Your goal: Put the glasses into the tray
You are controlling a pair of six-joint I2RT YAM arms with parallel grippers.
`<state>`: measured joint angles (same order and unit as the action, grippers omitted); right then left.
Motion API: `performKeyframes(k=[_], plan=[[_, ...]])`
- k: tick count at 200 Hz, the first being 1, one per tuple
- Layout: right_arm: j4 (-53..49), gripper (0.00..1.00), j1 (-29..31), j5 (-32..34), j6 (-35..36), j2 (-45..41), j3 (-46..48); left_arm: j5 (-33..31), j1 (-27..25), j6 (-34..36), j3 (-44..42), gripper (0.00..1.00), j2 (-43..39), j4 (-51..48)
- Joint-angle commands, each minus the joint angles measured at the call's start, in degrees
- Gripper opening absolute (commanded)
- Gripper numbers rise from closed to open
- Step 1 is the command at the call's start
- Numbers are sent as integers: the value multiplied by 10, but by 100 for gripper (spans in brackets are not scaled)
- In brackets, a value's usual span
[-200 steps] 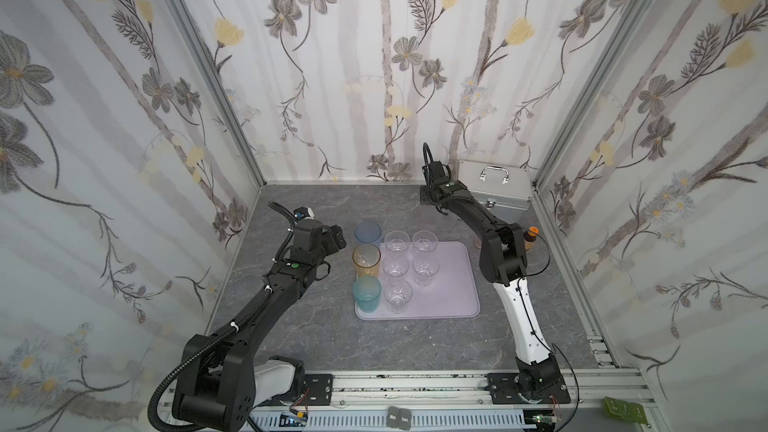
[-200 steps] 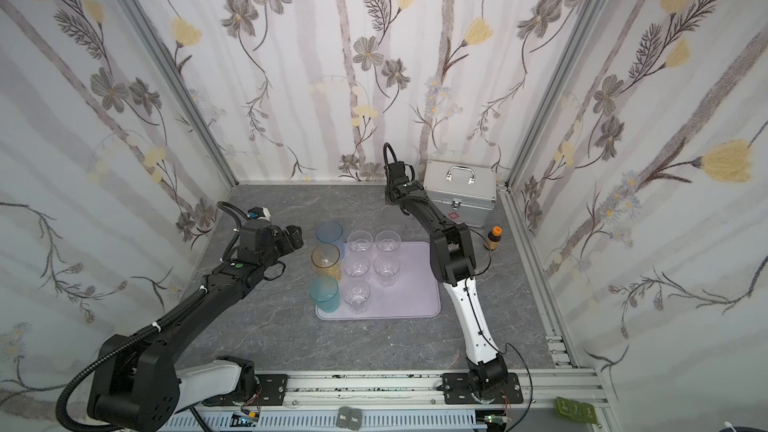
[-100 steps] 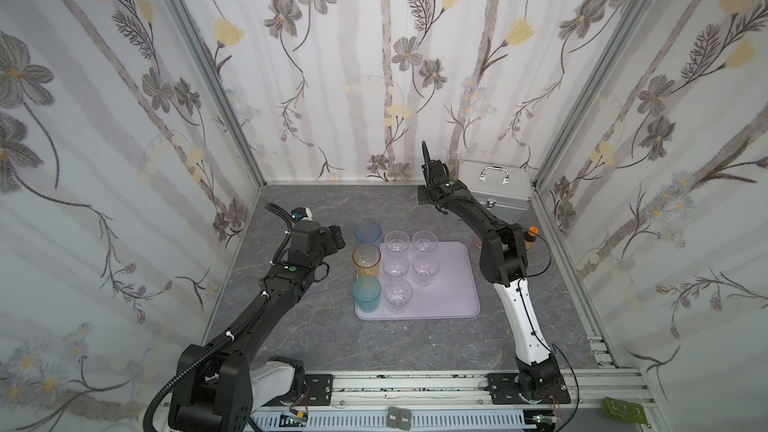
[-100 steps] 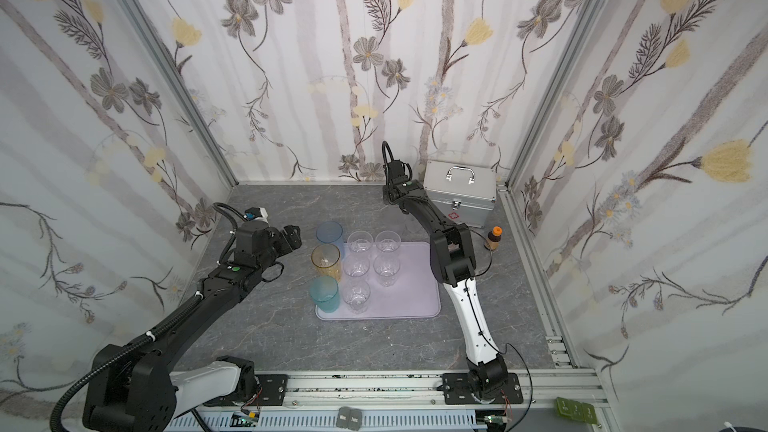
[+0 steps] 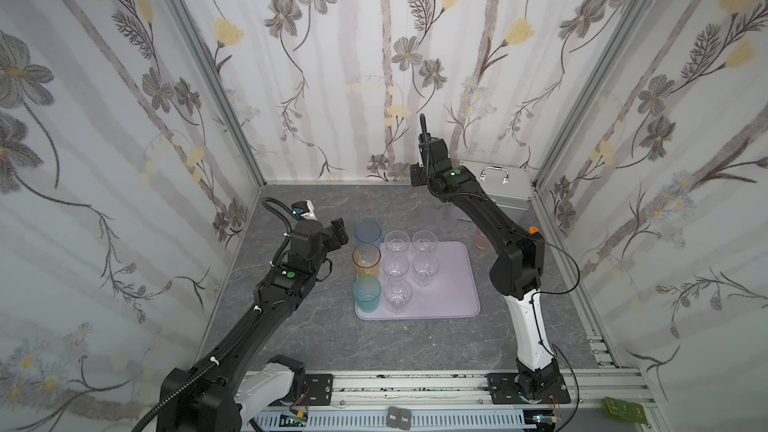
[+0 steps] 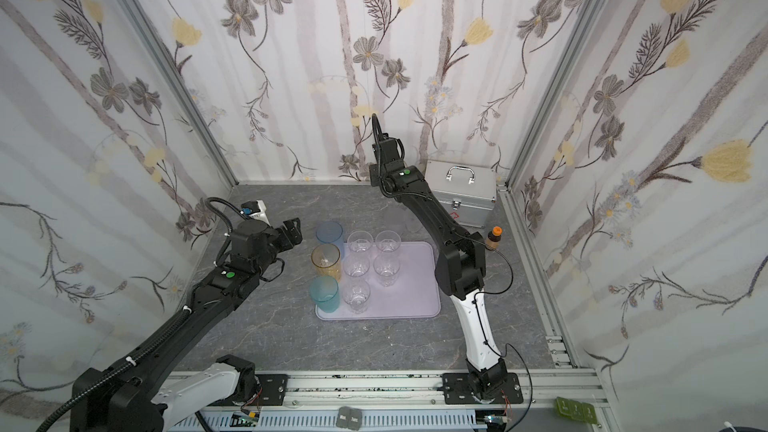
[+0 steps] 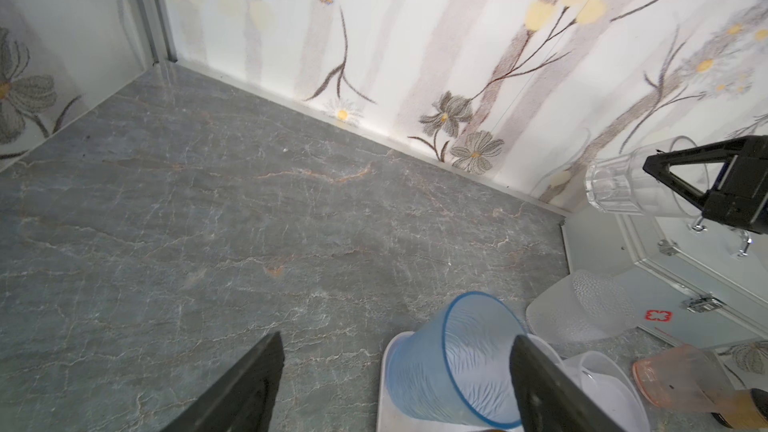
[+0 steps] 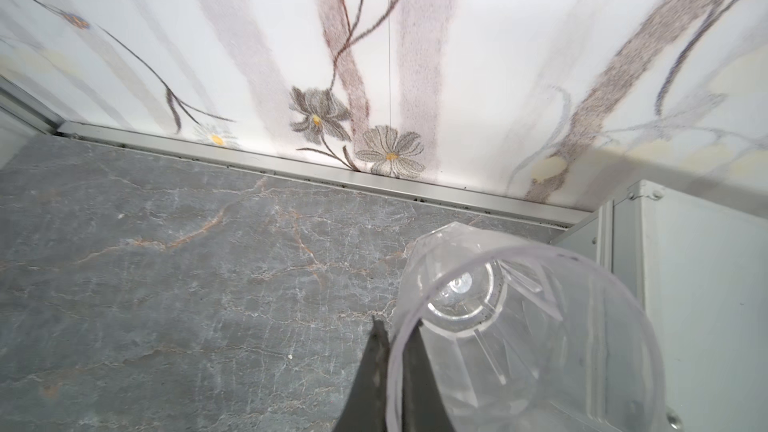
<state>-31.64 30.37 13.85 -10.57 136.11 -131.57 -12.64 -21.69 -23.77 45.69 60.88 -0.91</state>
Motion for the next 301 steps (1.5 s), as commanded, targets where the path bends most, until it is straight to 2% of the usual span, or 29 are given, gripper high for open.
performKeyframes(k=[1,37,87,117,147,176,214,238,267,301], plan=[[-17,3,11,14,-14,-47,24,-68,-38,24,25,88,-8,-13],[-16,3,18,12,-57,-181,164,-95,-136,17,58,88,14,-16],[16,3,25,26,-95,-409,464,-81,-246,-7,95,89,122,-10],[0,3,30,12,-134,-530,624,-77,-264,-17,91,89,151,-7],[-22,3,49,-12,-174,-598,734,-88,-260,-17,79,91,146,-3],[3,2,108,-44,-227,-593,797,-90,-254,-20,71,91,143,2],[19,2,211,-42,-263,-528,786,-94,-240,-29,44,91,119,6],[40,2,228,-63,-265,-488,778,-94,-225,-27,28,92,92,7],[14,4,244,-69,-253,-439,729,-94,-212,-37,5,91,62,8],[24,10,246,-107,-252,-405,726,-89,-204,-31,2,91,63,9]])
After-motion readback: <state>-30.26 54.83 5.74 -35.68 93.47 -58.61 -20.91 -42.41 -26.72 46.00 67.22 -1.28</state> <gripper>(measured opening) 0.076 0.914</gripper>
